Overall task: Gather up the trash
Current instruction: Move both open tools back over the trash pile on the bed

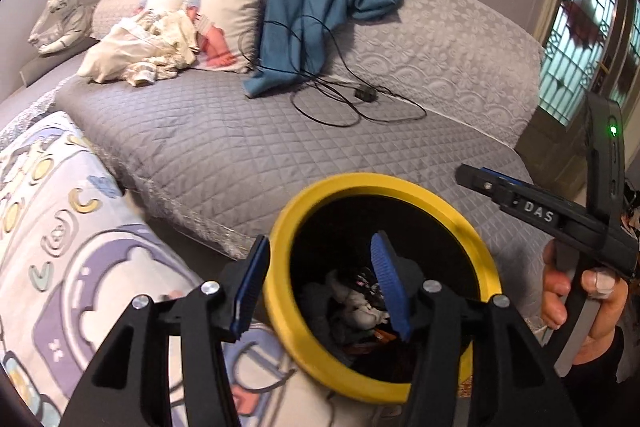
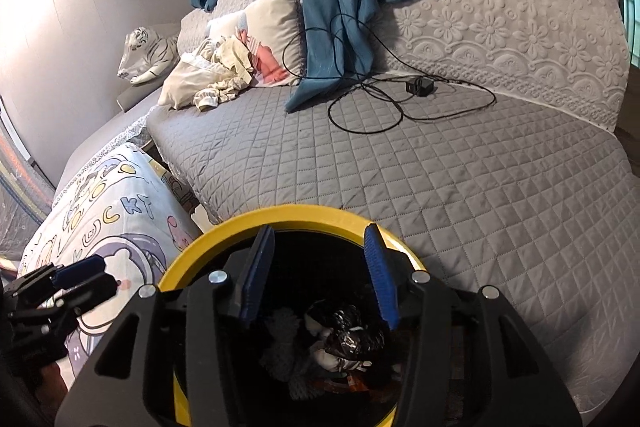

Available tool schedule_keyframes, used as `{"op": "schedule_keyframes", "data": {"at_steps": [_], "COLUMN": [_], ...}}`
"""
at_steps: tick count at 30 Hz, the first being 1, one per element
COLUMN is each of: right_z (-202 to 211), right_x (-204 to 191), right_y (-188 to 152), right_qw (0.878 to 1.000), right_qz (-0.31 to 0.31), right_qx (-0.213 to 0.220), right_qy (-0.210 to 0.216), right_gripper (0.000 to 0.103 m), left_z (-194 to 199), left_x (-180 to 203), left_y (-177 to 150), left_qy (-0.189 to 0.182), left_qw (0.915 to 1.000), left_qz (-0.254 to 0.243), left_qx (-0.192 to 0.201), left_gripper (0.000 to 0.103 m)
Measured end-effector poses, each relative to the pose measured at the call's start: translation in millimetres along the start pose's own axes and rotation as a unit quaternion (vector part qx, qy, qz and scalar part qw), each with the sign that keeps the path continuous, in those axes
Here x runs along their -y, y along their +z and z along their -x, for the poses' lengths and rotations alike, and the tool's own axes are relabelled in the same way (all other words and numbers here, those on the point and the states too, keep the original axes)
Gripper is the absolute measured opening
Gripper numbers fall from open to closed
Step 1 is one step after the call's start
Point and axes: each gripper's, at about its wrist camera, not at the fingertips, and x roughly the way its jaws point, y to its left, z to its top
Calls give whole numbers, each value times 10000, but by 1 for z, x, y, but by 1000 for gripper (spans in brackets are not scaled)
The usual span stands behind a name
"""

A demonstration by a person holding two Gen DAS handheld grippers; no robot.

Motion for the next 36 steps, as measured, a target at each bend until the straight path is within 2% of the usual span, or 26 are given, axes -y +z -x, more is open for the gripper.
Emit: {"op": "schedule_keyframes", "data": {"at_steps": [7, 11, 20, 29, 36], "right_z": [10, 14, 18, 18, 20], "right_x": [-35, -69, -156, -253, -326], "right_y": [12, 17, 20, 5, -24], "right_qw": [9992, 9970, 9855, 9640, 9394], "right_qz": [287, 568, 1277, 1958, 2445], "right_qx": [165, 220, 275, 114, -125], "right_qy": [230, 469, 1079, 1798, 2400], "right_gripper": [44, 44, 45, 48, 52], "left_z": [40, 66, 121, 178, 220], "left_x": [-39, -68, -142, -211, -259], "left_y": [4, 0, -23, -62, -97], "left_qy": [376, 659, 1337, 2067, 2498], "left_qw": [9986, 9960, 9849, 9668, 9507], "left_qz": [227, 367, 878, 1309, 1678], "left_qx": [312, 475, 660, 740, 752], "left_gripper": [50, 50, 52, 55, 56]}}
